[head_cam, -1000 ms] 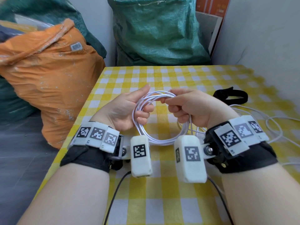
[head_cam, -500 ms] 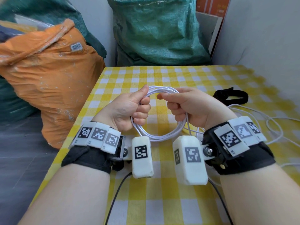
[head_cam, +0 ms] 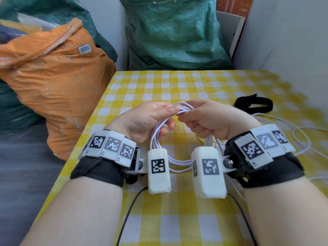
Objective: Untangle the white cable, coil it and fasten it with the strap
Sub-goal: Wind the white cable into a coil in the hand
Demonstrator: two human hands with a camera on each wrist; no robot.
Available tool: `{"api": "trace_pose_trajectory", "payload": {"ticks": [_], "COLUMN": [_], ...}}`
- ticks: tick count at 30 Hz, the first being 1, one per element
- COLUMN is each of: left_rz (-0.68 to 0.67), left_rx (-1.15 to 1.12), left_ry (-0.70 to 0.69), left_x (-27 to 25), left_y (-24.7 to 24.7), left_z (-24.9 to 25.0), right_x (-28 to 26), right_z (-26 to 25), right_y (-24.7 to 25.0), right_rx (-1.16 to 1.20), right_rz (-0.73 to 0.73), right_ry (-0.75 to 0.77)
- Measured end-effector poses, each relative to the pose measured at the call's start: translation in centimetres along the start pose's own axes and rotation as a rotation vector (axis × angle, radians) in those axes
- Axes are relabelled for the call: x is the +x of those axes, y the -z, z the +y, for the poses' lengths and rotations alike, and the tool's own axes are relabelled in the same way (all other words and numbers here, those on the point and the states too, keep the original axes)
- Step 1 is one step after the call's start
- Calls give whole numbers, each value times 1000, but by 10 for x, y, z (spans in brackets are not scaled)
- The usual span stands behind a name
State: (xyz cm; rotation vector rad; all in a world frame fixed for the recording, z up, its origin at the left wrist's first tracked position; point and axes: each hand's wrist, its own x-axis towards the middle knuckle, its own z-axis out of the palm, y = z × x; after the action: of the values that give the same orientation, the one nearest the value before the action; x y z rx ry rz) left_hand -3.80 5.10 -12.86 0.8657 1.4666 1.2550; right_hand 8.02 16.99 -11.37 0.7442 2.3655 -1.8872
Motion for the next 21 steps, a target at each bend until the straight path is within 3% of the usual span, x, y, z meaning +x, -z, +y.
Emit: {"api": "trace_pose_trajectory", "payload": {"ticks": [8,14,21], "left_rz": [-67,41,211], "left_rx": [10,-31,-184], "left_ry": [12,-13,-73], "left_x": [-1,5,7], "left_y": [-3,0,4], "left_z": [3,1,2], "right_x": [-1,-2,0], "right_z": [-2,-3,-3], "right_y": [-2,-6,-3], "right_rx": [-85,-107,39], "right_rz": [-77,-81,-6], "right_ry": [-19,-18,41]}}
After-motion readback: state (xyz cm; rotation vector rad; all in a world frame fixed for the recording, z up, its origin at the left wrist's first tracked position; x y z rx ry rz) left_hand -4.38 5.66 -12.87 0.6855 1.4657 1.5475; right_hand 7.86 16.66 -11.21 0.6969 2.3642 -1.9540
